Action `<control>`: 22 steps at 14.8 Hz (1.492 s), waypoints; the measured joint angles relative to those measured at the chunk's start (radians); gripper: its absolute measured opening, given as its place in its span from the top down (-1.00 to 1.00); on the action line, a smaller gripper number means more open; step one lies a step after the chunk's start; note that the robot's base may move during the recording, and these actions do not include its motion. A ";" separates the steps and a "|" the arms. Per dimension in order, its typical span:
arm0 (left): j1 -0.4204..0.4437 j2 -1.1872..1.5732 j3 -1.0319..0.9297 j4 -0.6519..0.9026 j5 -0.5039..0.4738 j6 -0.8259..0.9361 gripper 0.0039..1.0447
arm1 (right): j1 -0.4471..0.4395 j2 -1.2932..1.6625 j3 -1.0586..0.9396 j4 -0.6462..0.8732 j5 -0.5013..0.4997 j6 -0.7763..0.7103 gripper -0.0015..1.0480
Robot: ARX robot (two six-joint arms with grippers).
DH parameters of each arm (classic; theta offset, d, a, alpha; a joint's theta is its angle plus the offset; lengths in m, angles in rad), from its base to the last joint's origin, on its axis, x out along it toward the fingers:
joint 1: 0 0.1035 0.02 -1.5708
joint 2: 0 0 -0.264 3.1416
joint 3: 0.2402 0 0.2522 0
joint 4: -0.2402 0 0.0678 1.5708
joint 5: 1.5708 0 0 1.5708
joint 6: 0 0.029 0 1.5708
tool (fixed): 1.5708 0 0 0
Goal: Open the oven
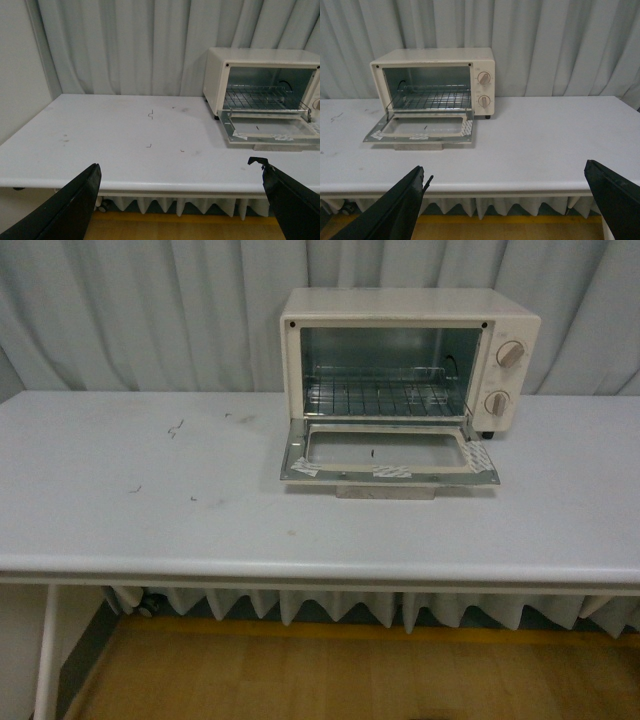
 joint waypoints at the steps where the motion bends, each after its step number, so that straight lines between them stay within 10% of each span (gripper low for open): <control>1: 0.000 0.000 0.000 0.000 0.000 0.000 -0.88 | 0.000 0.000 0.000 0.000 0.000 0.000 -0.87; 22: 0.000 0.000 0.000 -0.001 0.000 0.001 -0.88 | 0.000 0.000 0.000 0.000 0.000 0.000 -0.87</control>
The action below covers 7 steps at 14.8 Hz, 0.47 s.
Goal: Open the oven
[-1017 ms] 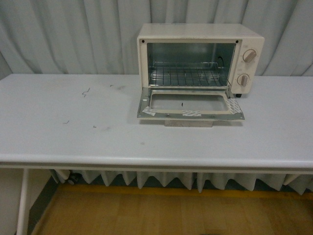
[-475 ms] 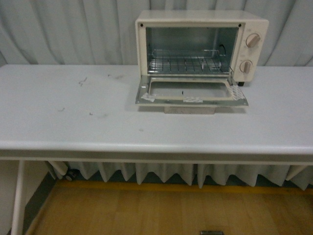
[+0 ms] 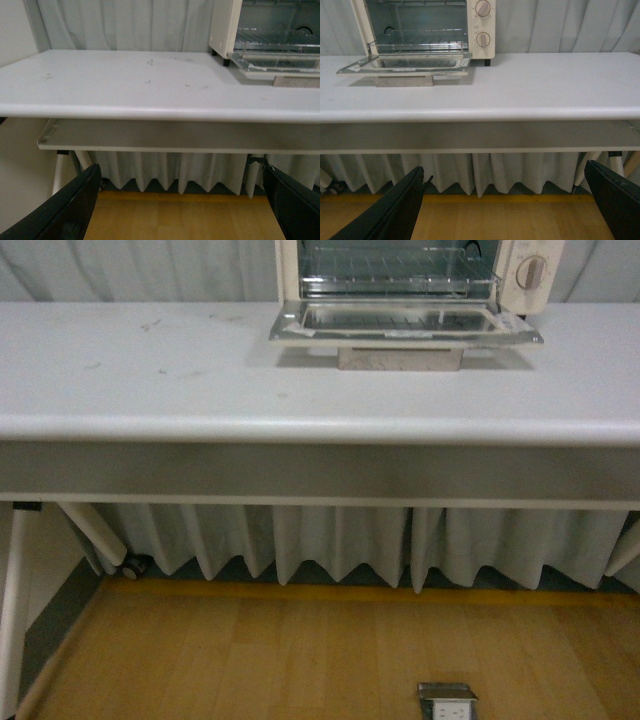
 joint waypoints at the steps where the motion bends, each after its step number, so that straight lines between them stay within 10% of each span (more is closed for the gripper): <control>1: 0.000 0.000 0.000 0.000 -0.001 0.000 -0.88 | 0.000 0.000 0.000 0.000 0.000 0.000 -0.87; 7: 0.000 0.000 0.000 0.001 0.000 0.001 -0.88 | 0.000 0.000 0.000 0.000 0.000 0.000 -0.87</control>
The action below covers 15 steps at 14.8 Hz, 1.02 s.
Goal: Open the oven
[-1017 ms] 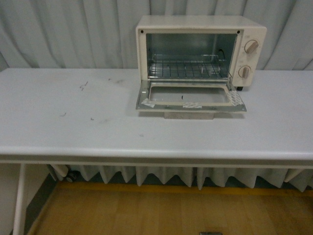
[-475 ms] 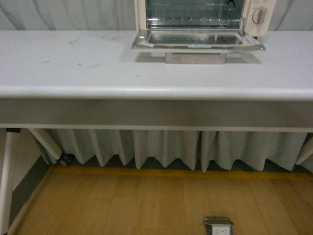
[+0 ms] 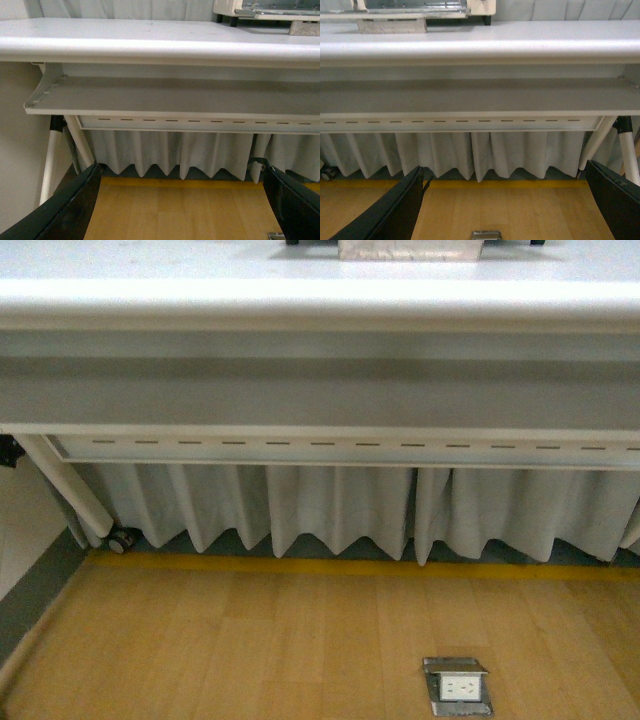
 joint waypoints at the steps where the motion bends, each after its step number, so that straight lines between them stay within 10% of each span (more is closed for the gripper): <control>1: 0.000 0.000 0.000 -0.001 0.000 0.000 -0.88 | 0.000 0.000 0.000 0.000 0.000 0.000 -0.87; 15: 0.000 0.000 0.000 -0.002 0.000 0.001 -0.88 | 0.000 0.000 0.000 -0.001 0.000 0.000 -0.87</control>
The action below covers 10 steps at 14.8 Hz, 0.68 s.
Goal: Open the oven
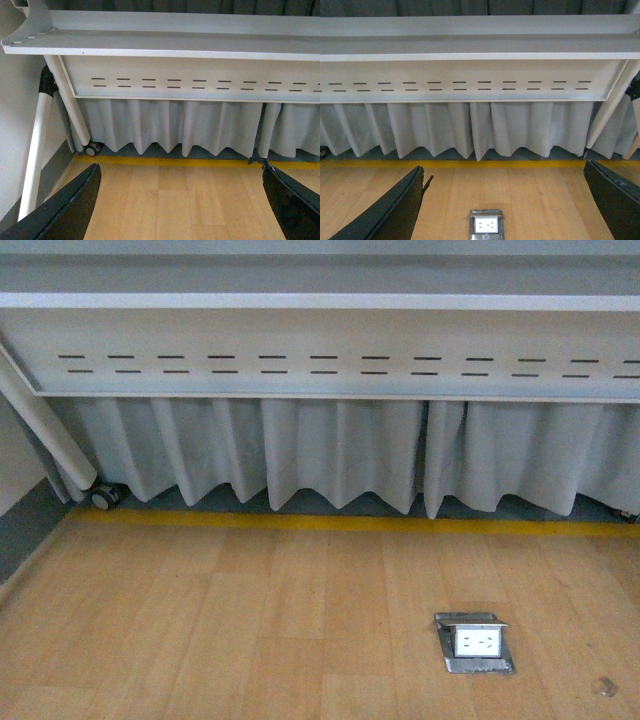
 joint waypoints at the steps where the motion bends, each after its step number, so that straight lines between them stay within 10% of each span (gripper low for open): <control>1: 0.000 0.000 0.000 0.000 0.000 0.000 -0.88 | 0.000 0.000 0.000 0.000 0.000 0.000 -0.87; 10: 0.000 0.000 0.000 0.000 0.000 0.000 -0.88 | 0.000 0.000 0.000 0.000 0.000 0.000 -0.87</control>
